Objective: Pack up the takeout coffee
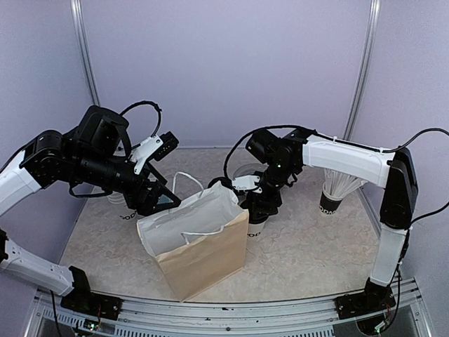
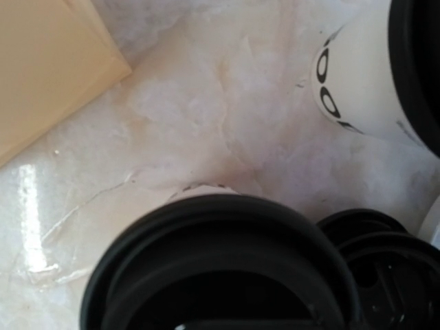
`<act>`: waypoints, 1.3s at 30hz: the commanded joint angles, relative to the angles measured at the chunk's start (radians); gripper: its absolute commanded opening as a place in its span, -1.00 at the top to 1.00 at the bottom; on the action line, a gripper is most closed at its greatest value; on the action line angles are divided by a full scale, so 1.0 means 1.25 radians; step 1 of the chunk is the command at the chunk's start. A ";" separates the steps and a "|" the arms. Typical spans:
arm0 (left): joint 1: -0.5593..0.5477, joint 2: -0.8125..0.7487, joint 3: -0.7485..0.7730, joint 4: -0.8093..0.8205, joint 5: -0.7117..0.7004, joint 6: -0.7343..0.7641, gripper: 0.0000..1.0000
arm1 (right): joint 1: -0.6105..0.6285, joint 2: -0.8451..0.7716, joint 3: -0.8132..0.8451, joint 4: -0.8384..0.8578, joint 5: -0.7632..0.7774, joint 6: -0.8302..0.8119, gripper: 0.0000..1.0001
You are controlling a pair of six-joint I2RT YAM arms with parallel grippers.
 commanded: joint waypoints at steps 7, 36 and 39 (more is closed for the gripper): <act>-0.004 -0.004 -0.023 0.015 -0.013 -0.004 -0.59 | 0.016 0.011 -0.050 -0.041 0.049 0.010 -0.59; 0.027 0.098 0.021 -0.016 0.021 -0.020 -0.18 | -0.044 -0.258 0.227 -0.089 -0.168 -0.108 -0.16; 0.032 0.115 0.032 -0.031 0.028 -0.022 -0.06 | -0.042 -0.212 0.376 -0.169 -0.194 -0.145 -0.17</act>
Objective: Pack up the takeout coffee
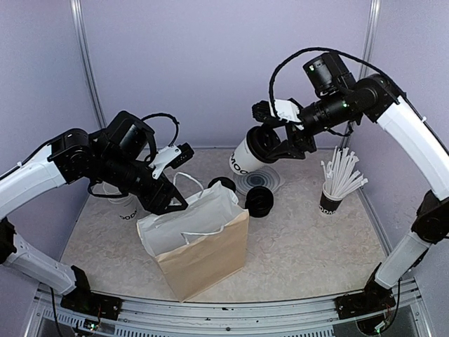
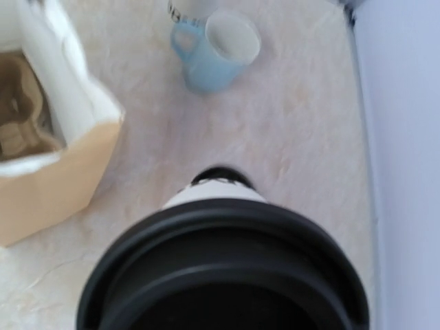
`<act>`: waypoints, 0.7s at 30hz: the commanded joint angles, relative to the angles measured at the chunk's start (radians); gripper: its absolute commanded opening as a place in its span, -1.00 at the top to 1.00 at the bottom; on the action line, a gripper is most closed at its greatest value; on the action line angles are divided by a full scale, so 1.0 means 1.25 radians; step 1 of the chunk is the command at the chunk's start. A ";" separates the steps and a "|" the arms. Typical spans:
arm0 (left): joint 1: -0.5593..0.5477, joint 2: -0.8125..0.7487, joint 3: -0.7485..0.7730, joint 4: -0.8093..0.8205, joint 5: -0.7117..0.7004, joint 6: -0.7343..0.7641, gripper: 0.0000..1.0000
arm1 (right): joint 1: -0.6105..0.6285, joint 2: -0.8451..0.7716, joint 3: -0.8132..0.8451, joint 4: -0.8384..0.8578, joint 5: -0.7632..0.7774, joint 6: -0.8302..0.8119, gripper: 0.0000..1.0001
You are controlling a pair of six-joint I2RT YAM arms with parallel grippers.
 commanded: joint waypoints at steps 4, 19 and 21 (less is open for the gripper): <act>0.015 0.036 0.034 -0.015 0.048 -0.013 0.13 | 0.028 0.078 0.294 -0.171 -0.128 -0.089 -0.15; 0.044 0.104 0.117 -0.023 0.119 0.014 0.95 | 0.274 0.020 0.198 -0.208 0.018 -0.042 -0.13; 0.044 0.114 0.128 -0.026 0.131 0.016 0.95 | 0.305 0.037 0.205 -0.207 0.059 -0.033 -0.12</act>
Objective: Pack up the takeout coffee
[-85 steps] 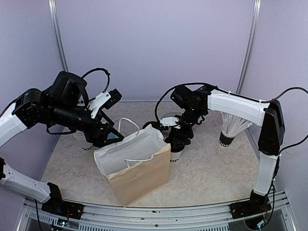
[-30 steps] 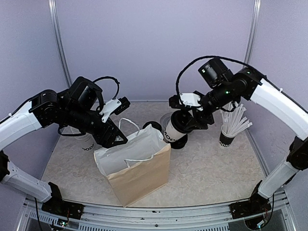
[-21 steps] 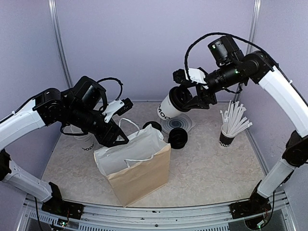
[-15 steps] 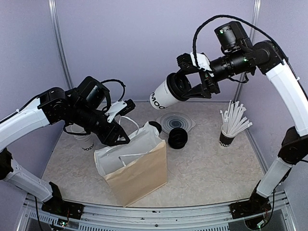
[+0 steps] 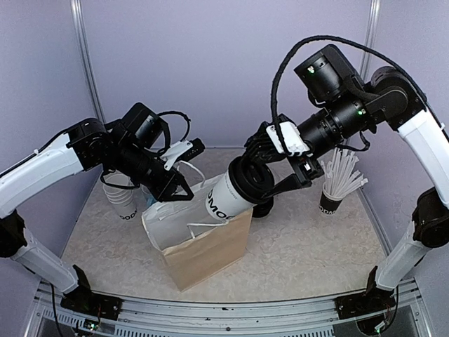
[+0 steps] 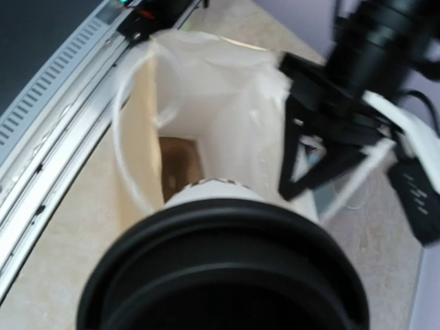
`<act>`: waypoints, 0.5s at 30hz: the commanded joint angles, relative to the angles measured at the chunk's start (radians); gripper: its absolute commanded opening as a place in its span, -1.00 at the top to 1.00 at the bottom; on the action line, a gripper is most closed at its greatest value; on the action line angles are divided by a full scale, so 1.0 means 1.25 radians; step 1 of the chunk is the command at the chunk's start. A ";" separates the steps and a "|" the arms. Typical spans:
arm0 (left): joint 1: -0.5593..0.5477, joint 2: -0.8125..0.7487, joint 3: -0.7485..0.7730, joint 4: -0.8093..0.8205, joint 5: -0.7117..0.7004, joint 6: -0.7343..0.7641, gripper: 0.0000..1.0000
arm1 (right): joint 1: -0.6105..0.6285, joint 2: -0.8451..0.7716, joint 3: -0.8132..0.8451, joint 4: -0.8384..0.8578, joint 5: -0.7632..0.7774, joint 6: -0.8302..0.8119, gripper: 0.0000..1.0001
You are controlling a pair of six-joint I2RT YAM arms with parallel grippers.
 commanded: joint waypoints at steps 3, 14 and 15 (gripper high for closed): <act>0.004 0.028 0.056 -0.016 0.048 0.024 0.95 | 0.080 0.032 0.005 -0.012 0.145 0.035 -0.09; -0.018 0.059 0.131 -0.062 0.031 0.083 0.96 | 0.106 0.120 0.047 0.005 0.261 0.026 -0.06; -0.021 0.063 0.137 -0.068 0.030 0.090 0.96 | 0.107 0.130 0.049 0.010 0.273 0.024 -0.06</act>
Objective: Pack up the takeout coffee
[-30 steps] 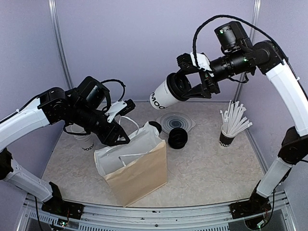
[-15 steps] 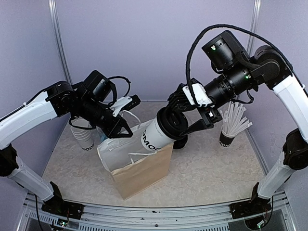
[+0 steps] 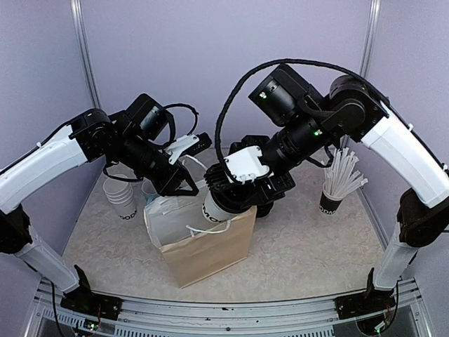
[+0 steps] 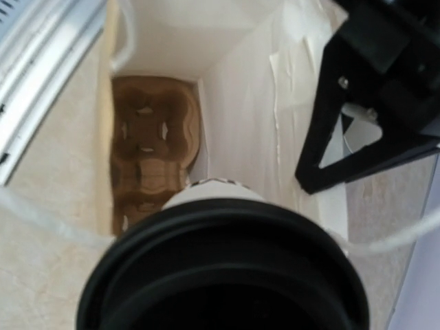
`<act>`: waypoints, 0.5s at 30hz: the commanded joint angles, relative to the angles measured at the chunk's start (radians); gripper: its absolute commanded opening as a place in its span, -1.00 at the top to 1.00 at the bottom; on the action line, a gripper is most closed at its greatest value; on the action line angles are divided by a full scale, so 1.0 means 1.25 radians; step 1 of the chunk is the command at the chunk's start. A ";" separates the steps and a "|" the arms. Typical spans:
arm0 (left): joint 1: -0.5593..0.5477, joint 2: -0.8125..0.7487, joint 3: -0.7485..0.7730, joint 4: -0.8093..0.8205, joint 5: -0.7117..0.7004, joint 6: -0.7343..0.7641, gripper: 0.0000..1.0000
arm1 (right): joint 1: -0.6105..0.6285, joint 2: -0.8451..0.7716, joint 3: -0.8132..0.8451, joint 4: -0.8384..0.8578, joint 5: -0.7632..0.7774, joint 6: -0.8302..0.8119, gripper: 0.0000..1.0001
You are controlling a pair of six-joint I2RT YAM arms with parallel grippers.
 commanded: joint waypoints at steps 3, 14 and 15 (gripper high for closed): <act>-0.025 0.029 0.062 -0.035 -0.009 0.060 0.95 | 0.016 0.062 0.038 0.019 0.091 -0.002 -0.06; -0.042 0.082 0.122 -0.057 -0.094 0.086 0.87 | 0.028 0.124 0.037 0.009 0.137 0.006 -0.06; -0.042 0.082 0.123 -0.055 -0.097 0.088 0.84 | 0.029 0.128 0.037 0.008 0.137 0.008 -0.05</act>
